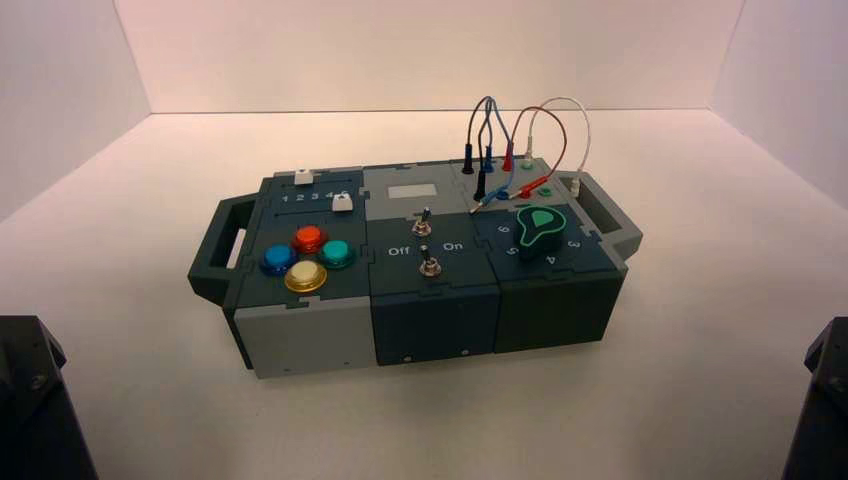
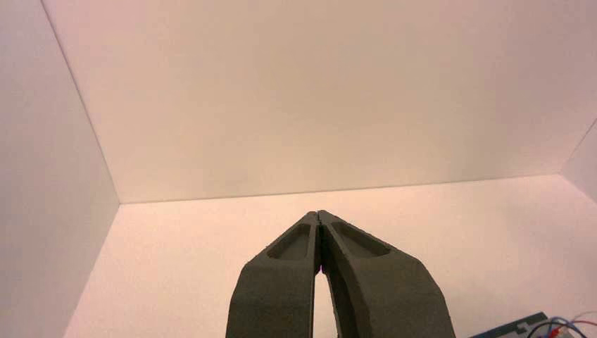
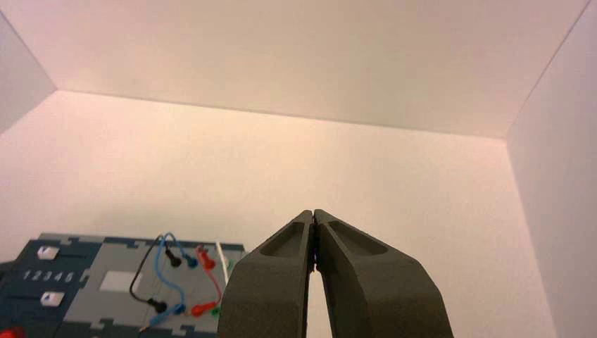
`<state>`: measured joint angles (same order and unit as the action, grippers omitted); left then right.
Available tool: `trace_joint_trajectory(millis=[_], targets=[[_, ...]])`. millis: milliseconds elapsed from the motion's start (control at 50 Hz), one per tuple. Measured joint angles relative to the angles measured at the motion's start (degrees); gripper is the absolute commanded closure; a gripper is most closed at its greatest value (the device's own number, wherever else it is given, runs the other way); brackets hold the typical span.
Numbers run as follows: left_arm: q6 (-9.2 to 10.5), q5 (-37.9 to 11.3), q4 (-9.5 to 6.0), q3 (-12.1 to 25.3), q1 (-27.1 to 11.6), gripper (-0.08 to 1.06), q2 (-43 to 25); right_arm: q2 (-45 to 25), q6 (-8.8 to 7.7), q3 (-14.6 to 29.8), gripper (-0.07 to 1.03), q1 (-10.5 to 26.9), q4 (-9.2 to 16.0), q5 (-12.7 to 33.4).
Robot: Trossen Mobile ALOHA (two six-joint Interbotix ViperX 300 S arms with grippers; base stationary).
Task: Push the green button with the left gripper.
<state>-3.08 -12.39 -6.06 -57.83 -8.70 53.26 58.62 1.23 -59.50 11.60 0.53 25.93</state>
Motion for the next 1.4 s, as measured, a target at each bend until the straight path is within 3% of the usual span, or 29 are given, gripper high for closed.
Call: trace_joint_trajectory(millis=[180, 480, 620, 780, 1120, 1200, 1400], targets=[[-0.09, -7.82, 0.09, 1.67, -5.71, 1.01, 0.18, -0.62, 0.00, 0.53, 0.98, 3.87, 0.26, 5.01], [-0.18, -24.35, 0.00, 2.64, -14.41, 1.01, 1.41, -5.89, -0.09, 4.48, 0.98, 16.00, 1.49, 16.26], [-0.26, -29.88, 0.00, 2.72, -16.00, 1.01, 2.20, -8.26, -0.35, 6.94, 0.98, 18.90, 3.16, 20.74], [-0.26, -36.39, -0.09, 3.69, -15.91, 1.01, 2.99, -11.07, -1.93, 8.96, 0.98, 24.96, 5.89, 24.70], [-0.26, -40.17, -2.02, 4.22, -20.48, 1.01, -0.62, -13.89, -2.55, 8.96, 0.98, 29.97, 6.86, 23.55], [-0.26, -40.08, -2.29, 4.22, -24.43, 1.01, -5.27, -14.33, -2.55, 8.79, 0.99, 31.38, 7.03, 22.50], [-0.18, -39.46, -2.29, 5.62, -28.39, 1.01, -13.54, -15.29, -2.64, 8.17, 0.99, 31.55, 7.21, 21.53]])
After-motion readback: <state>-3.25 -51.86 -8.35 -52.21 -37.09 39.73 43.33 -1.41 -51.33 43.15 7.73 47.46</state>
